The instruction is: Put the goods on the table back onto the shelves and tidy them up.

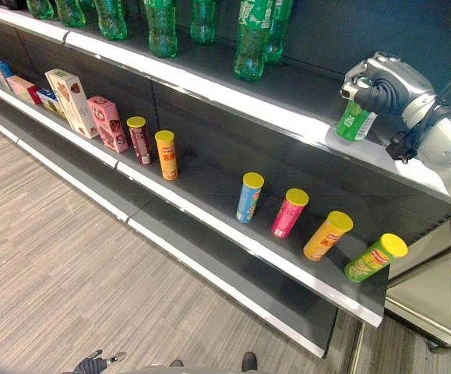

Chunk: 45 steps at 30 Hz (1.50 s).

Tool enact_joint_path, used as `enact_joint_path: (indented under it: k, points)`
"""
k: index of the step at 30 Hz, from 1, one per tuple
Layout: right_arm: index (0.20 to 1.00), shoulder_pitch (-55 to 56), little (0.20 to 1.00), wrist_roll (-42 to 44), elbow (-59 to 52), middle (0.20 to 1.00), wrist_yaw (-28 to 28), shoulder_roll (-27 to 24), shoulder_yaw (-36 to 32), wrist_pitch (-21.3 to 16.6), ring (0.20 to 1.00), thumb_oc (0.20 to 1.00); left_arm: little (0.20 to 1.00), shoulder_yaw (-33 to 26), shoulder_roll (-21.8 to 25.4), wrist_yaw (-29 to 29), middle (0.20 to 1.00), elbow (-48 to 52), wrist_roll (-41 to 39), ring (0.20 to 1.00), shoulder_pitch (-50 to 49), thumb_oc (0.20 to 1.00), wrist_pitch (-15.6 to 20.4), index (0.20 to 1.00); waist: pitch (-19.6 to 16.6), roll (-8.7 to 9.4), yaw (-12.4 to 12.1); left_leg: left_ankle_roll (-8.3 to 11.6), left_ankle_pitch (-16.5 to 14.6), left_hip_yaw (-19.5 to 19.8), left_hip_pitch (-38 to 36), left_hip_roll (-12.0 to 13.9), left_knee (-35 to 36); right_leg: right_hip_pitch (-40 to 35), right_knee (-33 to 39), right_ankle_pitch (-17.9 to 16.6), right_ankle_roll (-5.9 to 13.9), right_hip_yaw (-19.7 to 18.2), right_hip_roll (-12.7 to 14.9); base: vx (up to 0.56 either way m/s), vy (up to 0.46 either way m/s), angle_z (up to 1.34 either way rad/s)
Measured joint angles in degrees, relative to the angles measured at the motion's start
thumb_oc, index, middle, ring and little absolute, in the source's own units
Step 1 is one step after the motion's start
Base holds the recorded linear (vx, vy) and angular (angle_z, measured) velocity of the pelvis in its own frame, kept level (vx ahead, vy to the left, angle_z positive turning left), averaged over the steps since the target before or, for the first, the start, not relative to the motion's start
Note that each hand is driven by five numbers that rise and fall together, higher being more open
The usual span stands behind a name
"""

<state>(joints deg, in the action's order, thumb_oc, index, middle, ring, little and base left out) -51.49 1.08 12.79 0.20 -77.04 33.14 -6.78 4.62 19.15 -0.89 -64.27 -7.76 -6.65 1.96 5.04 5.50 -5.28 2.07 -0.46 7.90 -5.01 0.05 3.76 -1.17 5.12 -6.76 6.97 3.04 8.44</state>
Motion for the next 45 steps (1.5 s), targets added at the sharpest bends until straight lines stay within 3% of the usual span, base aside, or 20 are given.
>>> enact_joint_path:
  k: [4, 8, 45]
  points:
    - [0.2, -0.93, 0.2, -0.46, 0.83, 0.2, -0.03, 0.29, 1.1, 0.12, 0.2, 0.2, 1.0, 0.01, 0.0, -0.09, 1.0, -0.89, 0.0, 1.0, 0.37, 1.0, -0.01, 1.0, -0.14, -0.27, -0.11, 0.01, 0.07, 0.87, 0.07, 0.04, 0.02, -0.39, 0.0, 0.18, -0.18, 0.9, 0.0, 0.02, -0.018, 0.1]
    - [0.2, -5.93, 0.2, -1.34, 3.81, 0.2, -0.03, 0.53, 6.44, 0.23, 0.2, 0.2, 1.0, 0.01, 0.01, -0.18, 1.0, -1.05, 0.0, 1.0, 0.55, 1.0, -0.03, 1.0, -0.27, -0.43, -0.3, -0.1, 0.28, 0.98, 0.09, 0.15, 0.06, -0.46, 0.0, 0.19, -0.2, 1.06, -0.05, 0.01, -0.018, 0.01]
    - [0.2, -7.19, 0.2, -4.67, 11.69, 0.2, -0.76, 4.97, 8.5, 2.46, 0.2, 0.2, 1.0, 0.04, -0.2, -1.42, 1.0, -3.81, -0.01, 1.0, 0.6, 1.0, -0.15, 1.0, -1.97, -0.54, -0.27, 0.47, 0.31, 1.35, 0.34, 0.41, 0.17, -0.46, 0.01, 0.28, -0.36, 1.7, -0.04, 0.0, -0.002, 0.0]
